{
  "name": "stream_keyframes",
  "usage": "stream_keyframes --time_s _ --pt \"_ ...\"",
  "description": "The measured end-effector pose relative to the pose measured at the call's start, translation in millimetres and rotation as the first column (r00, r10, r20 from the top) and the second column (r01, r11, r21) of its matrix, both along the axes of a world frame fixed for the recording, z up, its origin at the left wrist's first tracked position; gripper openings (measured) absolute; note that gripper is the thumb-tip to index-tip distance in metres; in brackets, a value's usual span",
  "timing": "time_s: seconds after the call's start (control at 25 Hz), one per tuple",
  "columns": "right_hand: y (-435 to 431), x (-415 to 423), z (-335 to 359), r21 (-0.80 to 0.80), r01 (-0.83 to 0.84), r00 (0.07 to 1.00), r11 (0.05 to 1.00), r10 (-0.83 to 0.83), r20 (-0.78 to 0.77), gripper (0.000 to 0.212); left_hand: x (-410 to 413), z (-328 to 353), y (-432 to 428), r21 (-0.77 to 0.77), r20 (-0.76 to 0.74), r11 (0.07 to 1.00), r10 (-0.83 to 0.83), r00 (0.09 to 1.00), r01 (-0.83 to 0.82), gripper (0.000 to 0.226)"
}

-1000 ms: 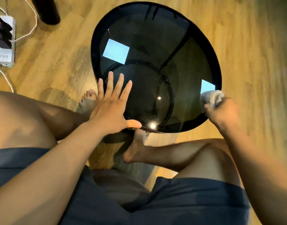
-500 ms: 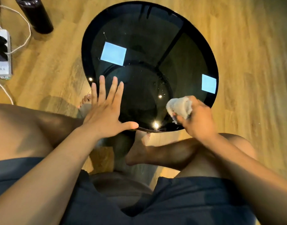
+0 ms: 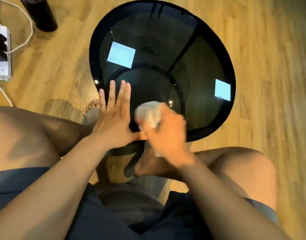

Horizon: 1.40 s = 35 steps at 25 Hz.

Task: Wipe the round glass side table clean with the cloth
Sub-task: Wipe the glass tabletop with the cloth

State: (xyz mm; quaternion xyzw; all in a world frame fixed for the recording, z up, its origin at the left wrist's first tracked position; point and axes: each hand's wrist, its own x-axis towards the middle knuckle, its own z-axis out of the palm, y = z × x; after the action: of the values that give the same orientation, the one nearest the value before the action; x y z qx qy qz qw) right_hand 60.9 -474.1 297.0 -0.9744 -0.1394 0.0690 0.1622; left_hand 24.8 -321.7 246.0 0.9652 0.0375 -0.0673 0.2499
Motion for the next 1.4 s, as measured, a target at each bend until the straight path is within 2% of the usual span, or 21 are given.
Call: stream_keyframes --time_s 0.08,0.16,0.2,0.28,0.36,0.44,0.52,0.64,0.72,0.8,0.84,0.92,0.96,1.04,1.12,1.2,1.28,1.4 --pt "23 -6 1 0.17 -0.156 0.981 0.973 0.172 -0.083 0.053 -2 2 2 -0.059 -0.003 0.998 0.029 1.0 -0.029 0.147" --pt "-10 17 -2 0.165 -0.226 0.963 0.96 0.246 -0.109 0.051 -3 2 0 -0.05 -0.005 0.998 0.026 1.0 -0.026 0.152" --pt "-40 35 -2 0.082 -0.193 0.976 0.978 0.2 -0.085 0.048 -3 2 -1 -0.031 -0.012 0.999 0.018 1.0 -0.018 0.152" --pt "-105 86 2 -0.112 0.011 1.0 0.994 -0.01 0.01 0.042 -2 1 -1 0.002 -0.006 1.0 0.019 1.0 -0.019 0.151" --pt "-152 134 11 -0.254 0.237 0.971 0.938 -0.233 0.044 0.04 -2 0 -2 0.026 0.011 1.0 0.014 1.0 -0.014 0.15" --pt "-163 160 14 -0.293 0.362 0.93 0.885 -0.366 0.043 0.046 -2 -1 -2 0.014 0.009 1.0 0.017 1.0 -0.017 0.149" --pt "-141 153 12 -0.262 0.397 0.916 0.879 -0.396 0.059 0.053 -2 0 -1 -0.006 0.004 1.0 0.03 1.0 -0.03 0.149" --pt "-69 93 7 -0.2 0.261 0.965 0.944 -0.253 0.067 0.057 0 4 -3 -0.018 0.009 0.999 0.035 0.999 -0.035 0.15" --pt "-2 41 3 -0.049 0.071 0.997 0.996 -0.07 0.021 0.052 -1 5 -1 -0.087 0.031 0.995 0.06 0.998 -0.057 0.148" --pt "44 9 -1 0.143 -0.088 0.992 0.986 0.1 -0.079 0.043 -4 6 5 -0.207 0.023 0.973 0.109 0.994 -0.102 0.146" --pt "50 7 -2 0.185 -0.145 0.981 0.972 0.166 -0.099 0.041 -5 6 9 -0.235 0.018 0.967 0.104 0.994 -0.097 0.148" --pt "24 25 -5 0.098 -0.228 0.97 0.969 0.235 -0.067 0.043 -8 6 12 -0.215 0.008 0.973 0.09 0.996 -0.086 0.151" --pt "-3 41 -4 0.015 -0.196 0.98 0.981 0.196 -0.035 0.044 -8 7 11 -0.195 0.008 0.976 0.099 0.995 -0.096 0.149" --pt "-71 89 4 -0.174 0.013 0.999 0.985 -0.003 0.054 0.044 -3 5 5 -0.168 0.047 0.978 0.131 0.99 -0.122 0.139" --pt "-128 139 15 -0.344 0.218 0.976 0.913 -0.206 0.072 0.041 1 4 1 -0.151 0.093 0.975 0.181 0.979 -0.166 0.124" --pt "-152 167 19 -0.377 0.356 0.929 0.855 -0.366 0.046 0.04 12 2 6 -0.103 0.125 0.977 0.2 0.972 -0.188 0.109" --pt "-137 163 15 -0.339 0.396 0.916 0.854 -0.391 0.085 0.047 29 0 18 -0.038 0.157 0.984 0.177 0.972 -0.173 0.098" --pt "-58 108 4 -0.23 0.232 0.971 0.945 -0.213 0.104 0.05 56 -3 37 0.02 0.217 0.983 0.175 0.96 -0.184 0.091"
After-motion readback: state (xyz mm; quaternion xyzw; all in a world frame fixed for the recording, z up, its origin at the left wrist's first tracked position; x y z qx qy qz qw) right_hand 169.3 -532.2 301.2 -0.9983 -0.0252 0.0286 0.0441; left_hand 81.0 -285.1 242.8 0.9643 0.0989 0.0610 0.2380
